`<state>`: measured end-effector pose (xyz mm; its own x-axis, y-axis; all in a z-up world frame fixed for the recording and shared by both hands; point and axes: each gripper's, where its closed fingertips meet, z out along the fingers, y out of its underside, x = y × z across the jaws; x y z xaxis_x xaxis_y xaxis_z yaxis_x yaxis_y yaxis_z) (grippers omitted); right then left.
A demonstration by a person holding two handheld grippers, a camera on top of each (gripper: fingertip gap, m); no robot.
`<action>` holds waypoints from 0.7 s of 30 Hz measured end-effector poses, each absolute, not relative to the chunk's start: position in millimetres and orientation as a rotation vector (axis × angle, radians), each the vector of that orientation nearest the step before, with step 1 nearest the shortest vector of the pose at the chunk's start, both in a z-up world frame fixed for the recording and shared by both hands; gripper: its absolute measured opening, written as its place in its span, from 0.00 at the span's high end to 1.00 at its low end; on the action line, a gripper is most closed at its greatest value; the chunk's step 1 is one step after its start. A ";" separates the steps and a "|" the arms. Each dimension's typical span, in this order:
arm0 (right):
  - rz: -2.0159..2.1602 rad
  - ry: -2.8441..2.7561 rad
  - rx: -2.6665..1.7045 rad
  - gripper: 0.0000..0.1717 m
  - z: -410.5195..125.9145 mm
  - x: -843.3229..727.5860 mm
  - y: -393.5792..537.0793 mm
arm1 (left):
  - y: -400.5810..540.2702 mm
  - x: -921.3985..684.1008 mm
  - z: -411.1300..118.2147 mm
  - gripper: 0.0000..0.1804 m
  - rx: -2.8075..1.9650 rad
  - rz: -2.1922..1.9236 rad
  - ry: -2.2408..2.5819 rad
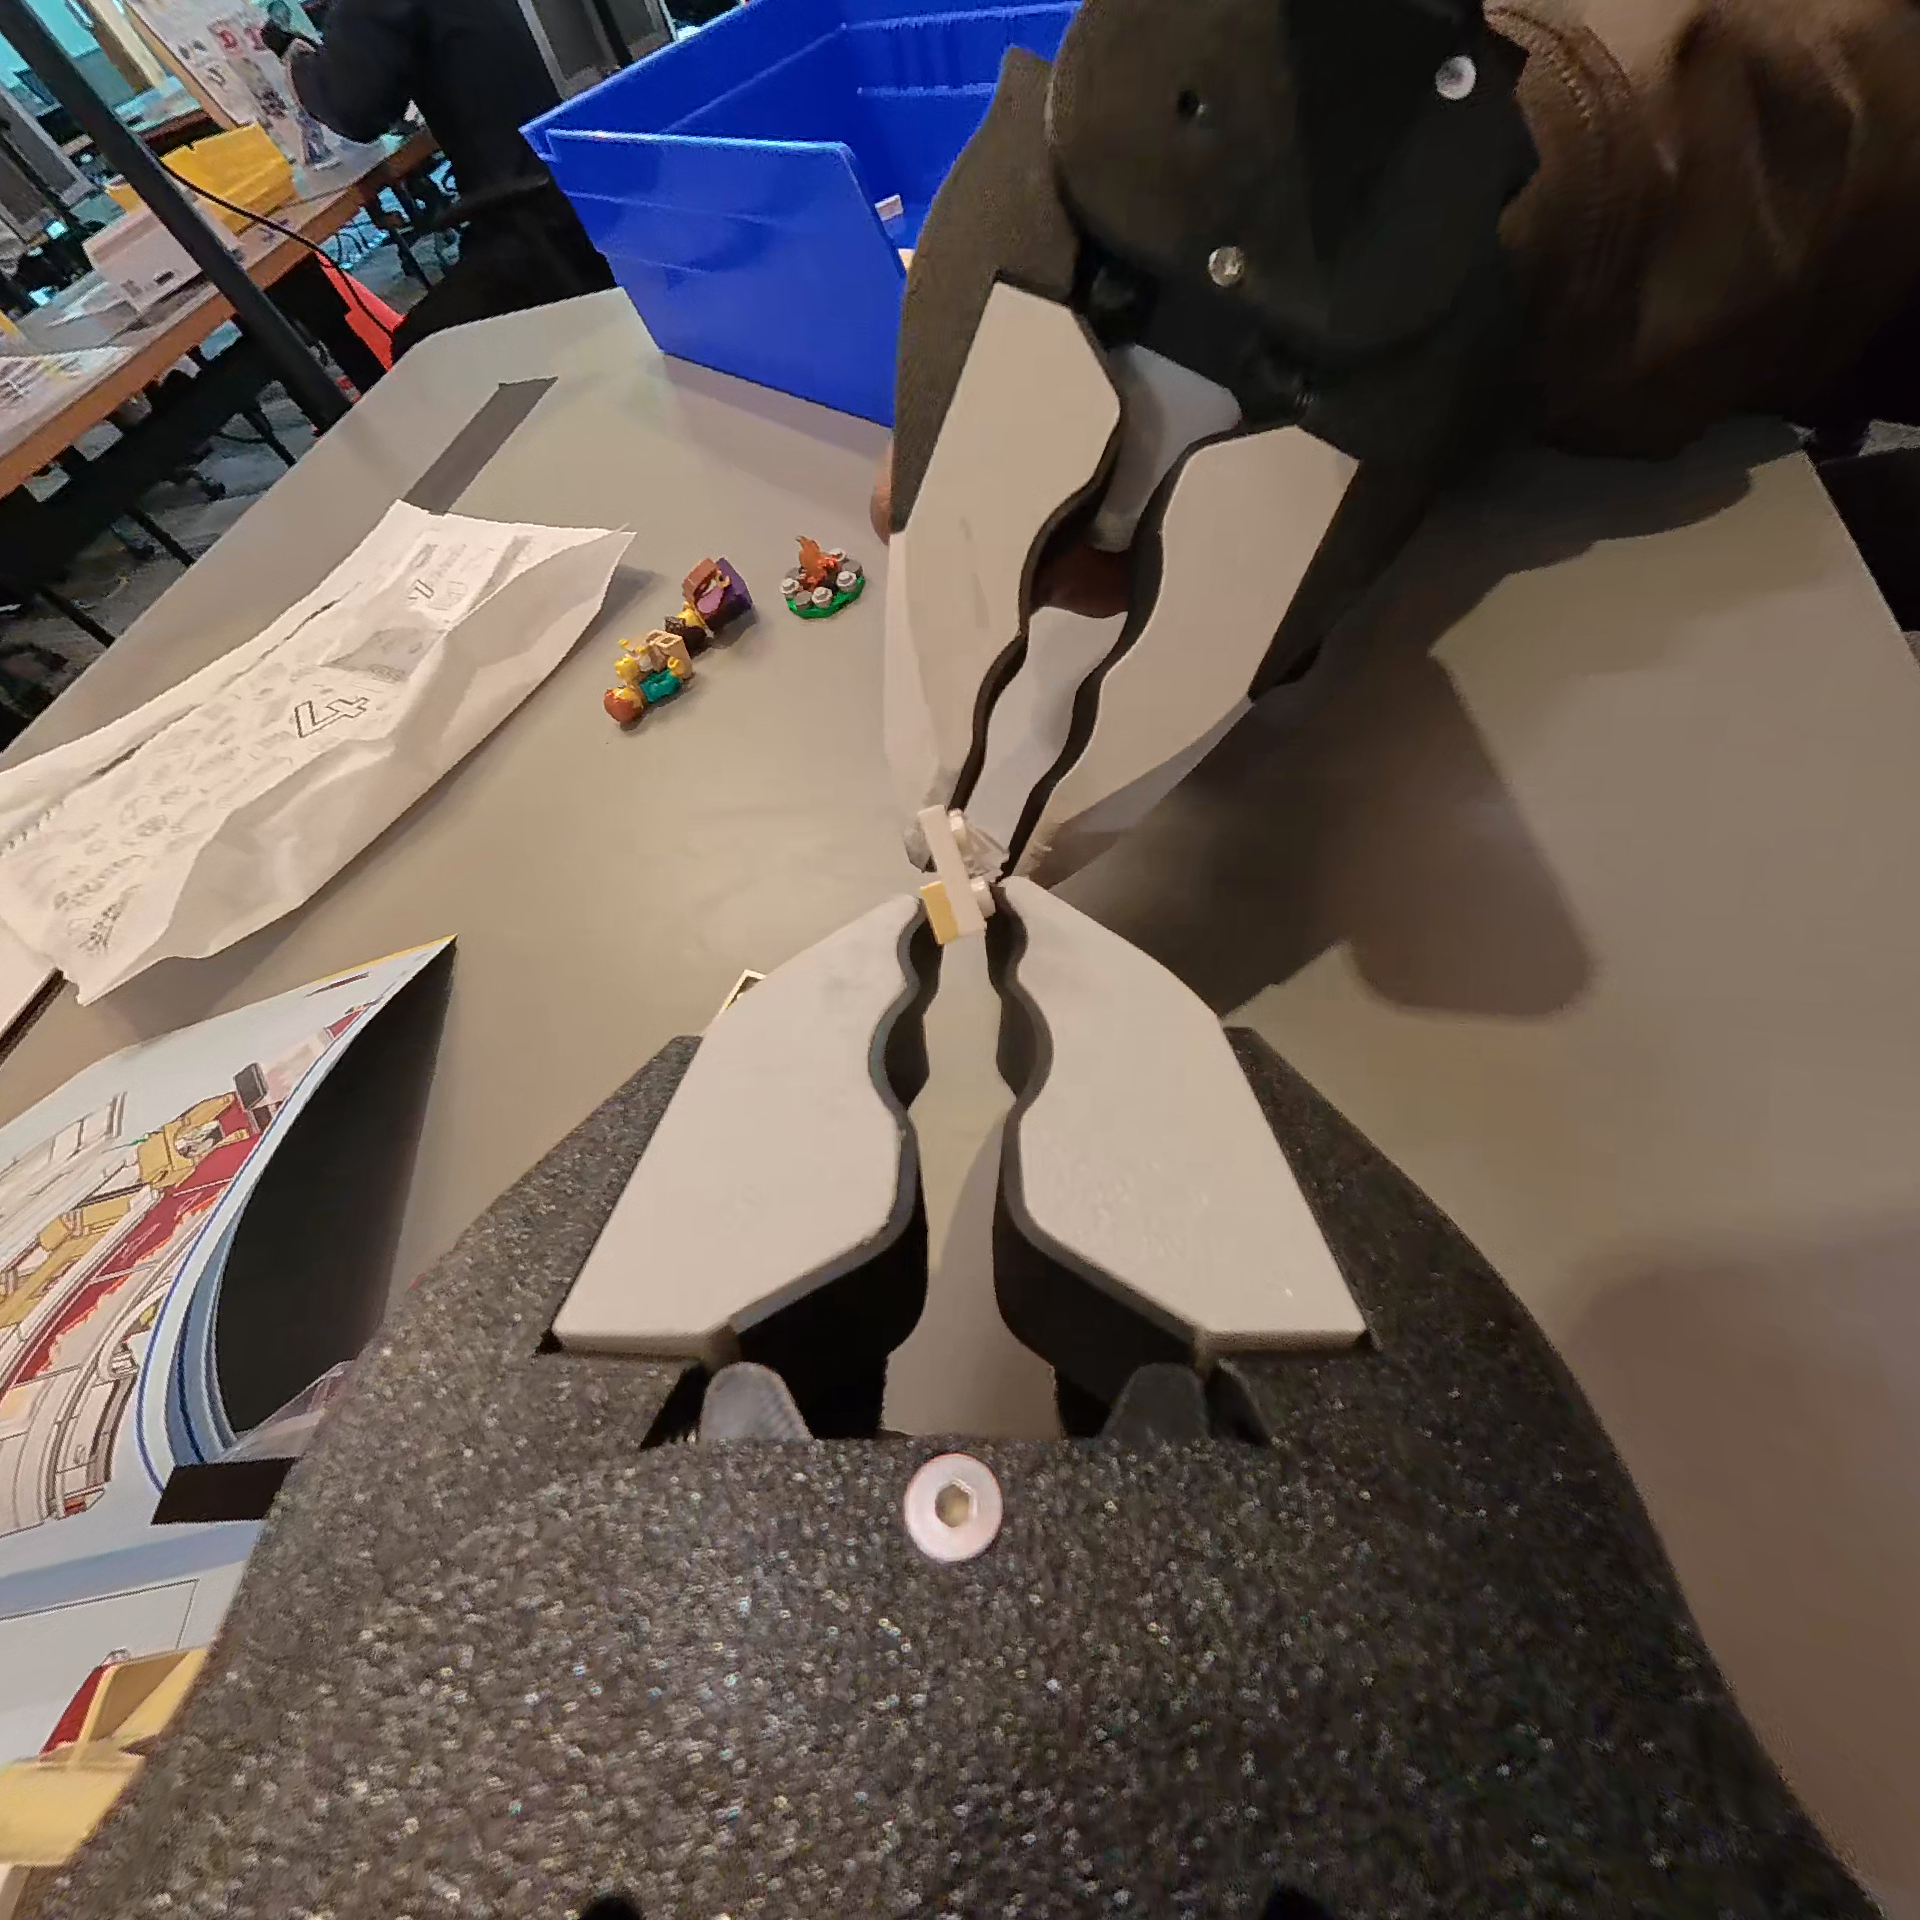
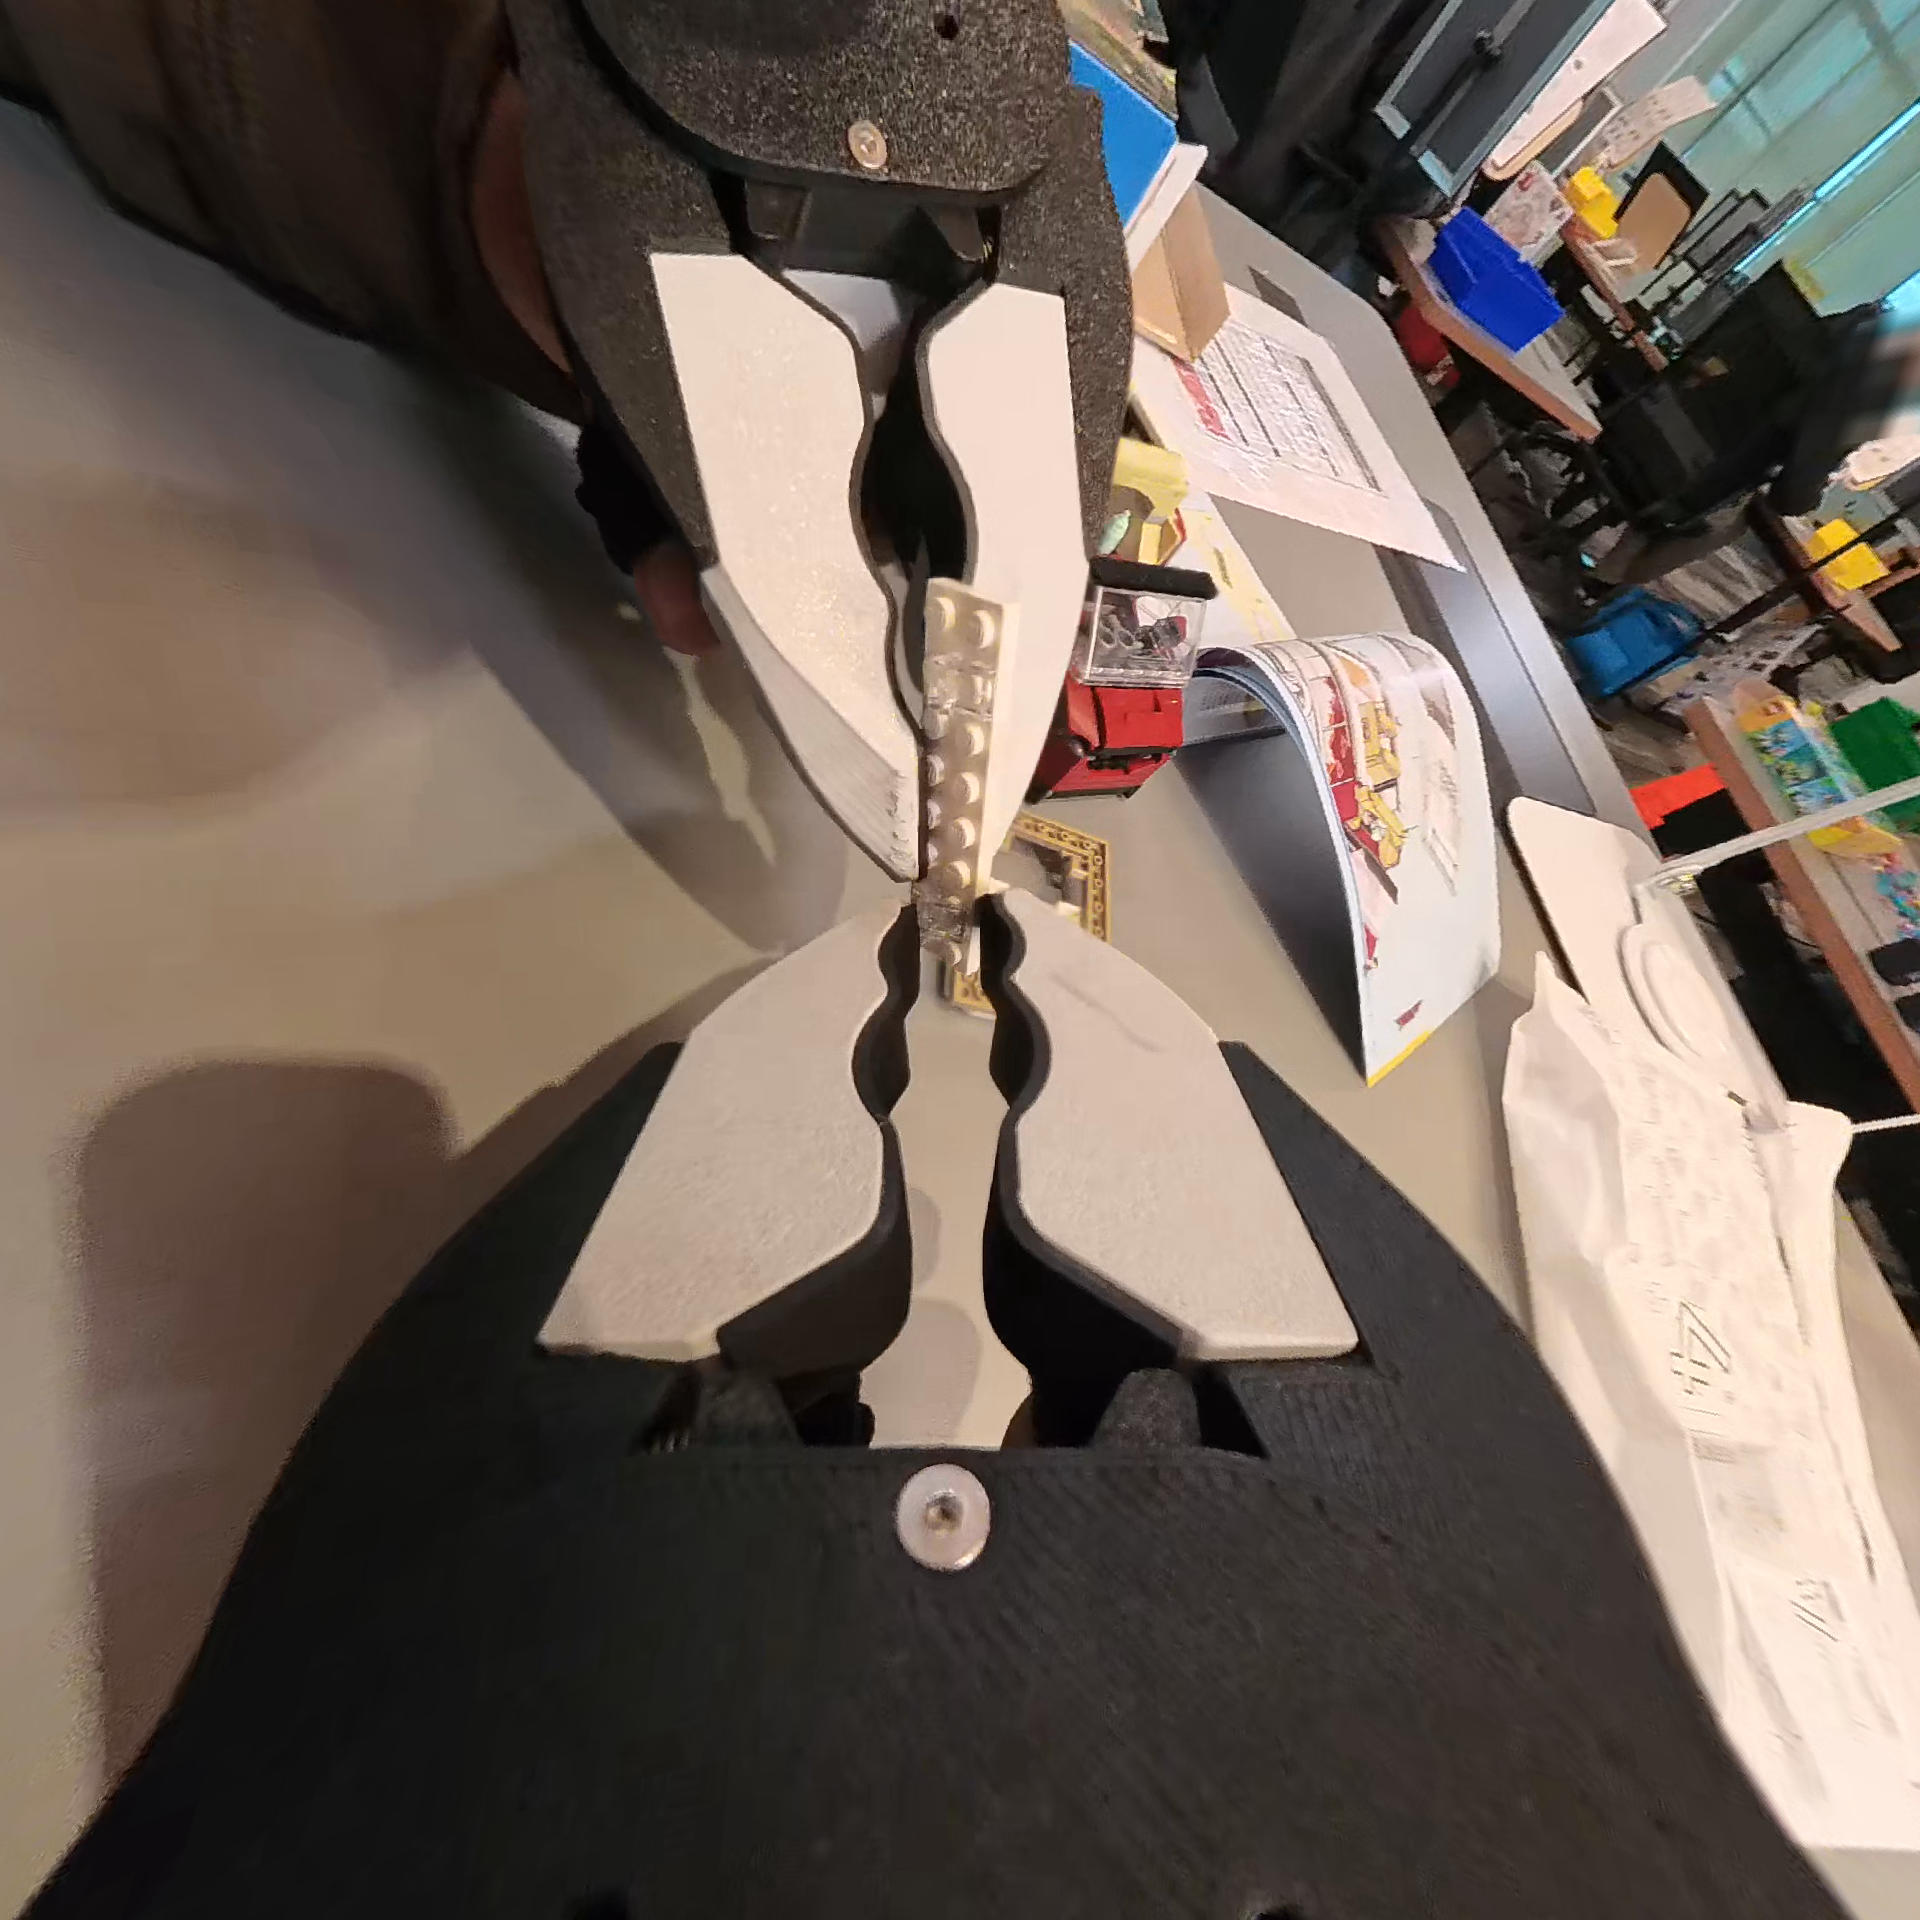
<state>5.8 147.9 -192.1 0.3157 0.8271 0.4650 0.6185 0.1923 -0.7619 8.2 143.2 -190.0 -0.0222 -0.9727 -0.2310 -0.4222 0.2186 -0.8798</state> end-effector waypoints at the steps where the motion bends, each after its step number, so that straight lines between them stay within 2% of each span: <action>1: 0.258 -1.393 -1.506 0.93 -193.0 5.6 146.6 | 142.0 8.1 -190.9 0.95 -1.338 -0.773 1.610; 13: 0.319 -1.418 -1.504 0.94 -200.9 8.4 143.1 | 140.8 9.2 -198.4 0.95 -1.369 -0.790 1.632; 18: 0.233 -1.294 -1.535 0.94 -190.2 31.8 154.8 | 154.7 4.9 -188.8 0.95 -1.448 -0.850 1.510; 21: 0.036 -1.115 -1.606 0.94 -174.1 80.8 169.8 | 157.2 3.9 -187.3 0.95 -1.471 -0.863 1.483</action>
<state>80.8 169.8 -174.1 0.5521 0.6610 0.5081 0.6272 0.0723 -0.7755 3.9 157.2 -187.3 0.0571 -0.9934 -0.0999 -0.4041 0.0685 -0.9122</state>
